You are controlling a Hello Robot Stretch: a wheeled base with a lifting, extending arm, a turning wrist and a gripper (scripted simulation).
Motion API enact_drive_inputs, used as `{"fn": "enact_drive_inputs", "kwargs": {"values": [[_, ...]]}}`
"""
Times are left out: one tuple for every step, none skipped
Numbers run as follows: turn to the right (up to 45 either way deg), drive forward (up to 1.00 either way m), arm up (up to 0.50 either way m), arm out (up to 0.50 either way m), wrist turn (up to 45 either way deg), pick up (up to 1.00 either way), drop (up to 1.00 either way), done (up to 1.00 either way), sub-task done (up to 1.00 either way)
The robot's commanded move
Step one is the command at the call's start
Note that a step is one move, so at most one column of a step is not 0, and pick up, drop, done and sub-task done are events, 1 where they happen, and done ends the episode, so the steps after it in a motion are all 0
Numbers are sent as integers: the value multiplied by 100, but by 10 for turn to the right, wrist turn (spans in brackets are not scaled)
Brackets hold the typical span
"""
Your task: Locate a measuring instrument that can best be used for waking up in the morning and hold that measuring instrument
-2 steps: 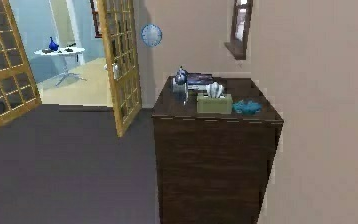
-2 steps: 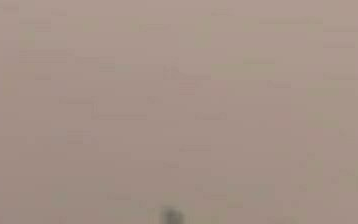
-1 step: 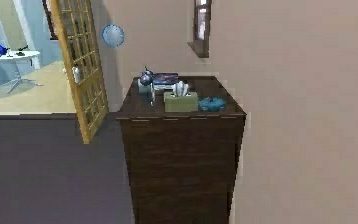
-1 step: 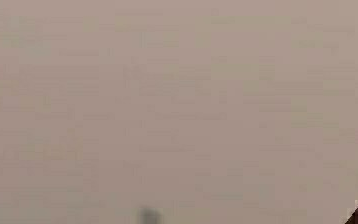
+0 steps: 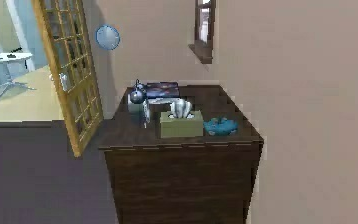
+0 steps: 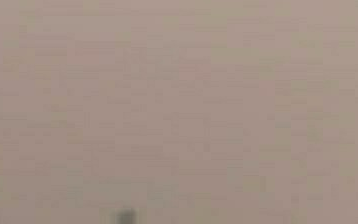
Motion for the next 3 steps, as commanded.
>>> {"fn": "enact_drive_inputs", "kwargs": {"values": [[-450, 0, 0, 0, 0, 0, 0, 0, 0], [-450, 0, 0, 0, 0, 0, 0, 0, 0], [-90, 0, 0, 0, 0, 0, 0, 0, 0]]}}
